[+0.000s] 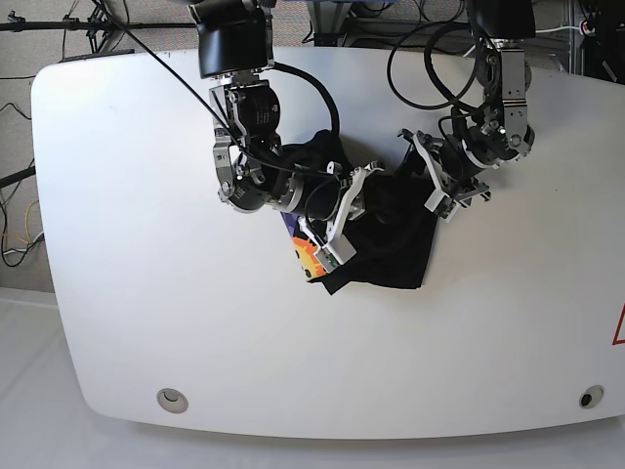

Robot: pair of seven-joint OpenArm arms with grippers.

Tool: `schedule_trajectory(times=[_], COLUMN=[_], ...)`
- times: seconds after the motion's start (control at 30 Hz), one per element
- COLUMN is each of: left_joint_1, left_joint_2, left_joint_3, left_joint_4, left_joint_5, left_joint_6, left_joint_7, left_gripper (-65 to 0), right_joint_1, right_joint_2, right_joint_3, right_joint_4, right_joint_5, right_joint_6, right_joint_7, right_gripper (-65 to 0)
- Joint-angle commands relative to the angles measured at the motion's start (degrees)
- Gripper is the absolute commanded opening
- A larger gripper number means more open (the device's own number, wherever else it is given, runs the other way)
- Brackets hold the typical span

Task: Fold the T-shirt properly
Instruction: 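Fold the held end over onto the shirt beside the left gripper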

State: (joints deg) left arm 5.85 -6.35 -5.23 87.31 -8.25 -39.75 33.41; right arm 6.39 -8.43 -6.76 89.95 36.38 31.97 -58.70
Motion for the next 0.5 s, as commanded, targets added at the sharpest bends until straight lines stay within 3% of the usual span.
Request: schedule_trajectory(times=[0.0,0.2,0.47], left_joint_1=[-0.75,-0.54,-0.58], left_joint_2=[-0.25,-0.28,-0.48], left_joint_3=[-0.05,-0.10,-0.16], left_joint_4=[1.37,1.62,2.51], left_joint_5=[-0.54,-0.38,-0.46], left_joint_6=[-0.25,-0.25,-0.25], left_joint_7=[-0.79,-1.08,-1.05], left_gripper=[-32.5,-32.5,-32.5], right_joint_1=[1.18,1.49,1.50], right_joint_2=[-0.57,-0.57,-0.57], right_joint_3=[-0.08,-0.46,-1.22], right_joint_4=[1.06,0.77,0.72], right_joint_5=[1.87,1.55,1.52], right_joint_6=[0.83,0.62,0.52], right_joint_7=[0.84,1.27,1.37], right_gripper=[-63.3,-59.2,-44.5])
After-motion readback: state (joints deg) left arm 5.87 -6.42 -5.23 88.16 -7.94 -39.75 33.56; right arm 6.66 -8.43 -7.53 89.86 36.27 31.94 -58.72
